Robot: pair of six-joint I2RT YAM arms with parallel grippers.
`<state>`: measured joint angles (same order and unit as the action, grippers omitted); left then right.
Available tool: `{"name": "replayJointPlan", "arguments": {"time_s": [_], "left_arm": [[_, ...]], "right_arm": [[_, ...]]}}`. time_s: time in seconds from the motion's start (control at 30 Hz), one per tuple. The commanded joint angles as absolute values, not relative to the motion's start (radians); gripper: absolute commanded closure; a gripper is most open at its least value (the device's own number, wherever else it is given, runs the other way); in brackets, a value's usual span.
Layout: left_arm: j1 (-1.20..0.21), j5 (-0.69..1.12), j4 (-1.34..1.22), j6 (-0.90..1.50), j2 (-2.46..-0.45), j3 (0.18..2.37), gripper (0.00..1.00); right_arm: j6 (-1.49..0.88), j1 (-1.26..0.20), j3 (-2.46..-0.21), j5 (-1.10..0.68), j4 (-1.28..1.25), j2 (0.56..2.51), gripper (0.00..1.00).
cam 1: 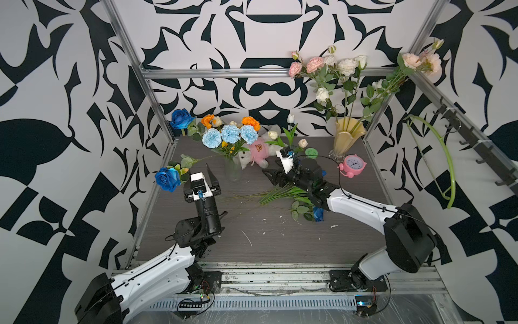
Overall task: Pick out blue flowers from the vase
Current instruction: Pick up the flower from the vase.
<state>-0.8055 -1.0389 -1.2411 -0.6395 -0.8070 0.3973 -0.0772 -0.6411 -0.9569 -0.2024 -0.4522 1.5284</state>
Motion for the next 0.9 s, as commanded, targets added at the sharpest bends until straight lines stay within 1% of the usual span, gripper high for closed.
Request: {"name": "replayJointPlan", "arguments": {"time_s": [0.0, 0.07, 0.17, 0.37, 0.47, 0.77, 0.87], "left_arm": [[-0.746, -0.958, -1.099, -0.531, -0.774, 0.441, 0.41], [-0.706, -0.911, -1.025, -0.476, -0.771, 0.466, 0.40], [-0.661, -0.853, -0.985, -0.429, -0.788, 0.492, 0.39], [-0.636, -0.769, -0.955, -0.397, -0.830, 0.543, 0.36], [-0.623, -0.739, -0.951, -0.385, -0.853, 0.571, 0.38], [-0.560, -0.657, -0.915, -0.377, -0.885, 0.641, 0.49], [-0.535, -0.629, -0.896, -0.358, -0.898, 0.667, 0.59]], "right_arm": [[-0.089, -0.637, -1.004, -0.215, -0.493, 1.520, 0.27], [-0.090, -0.637, -1.006, -0.215, -0.497, 1.523, 0.27], [-0.094, -0.637, -1.006, -0.213, -0.503, 1.529, 0.27], [-0.093, -0.636, -1.008, -0.210, -0.509, 1.538, 0.27], [-0.092, -0.637, -1.012, -0.211, -0.509, 1.546, 0.27], [-0.096, -0.631, -1.030, -0.229, -0.519, 1.581, 0.28], [-0.106, -0.622, -1.029, -0.235, -0.535, 1.590, 0.29]]}}
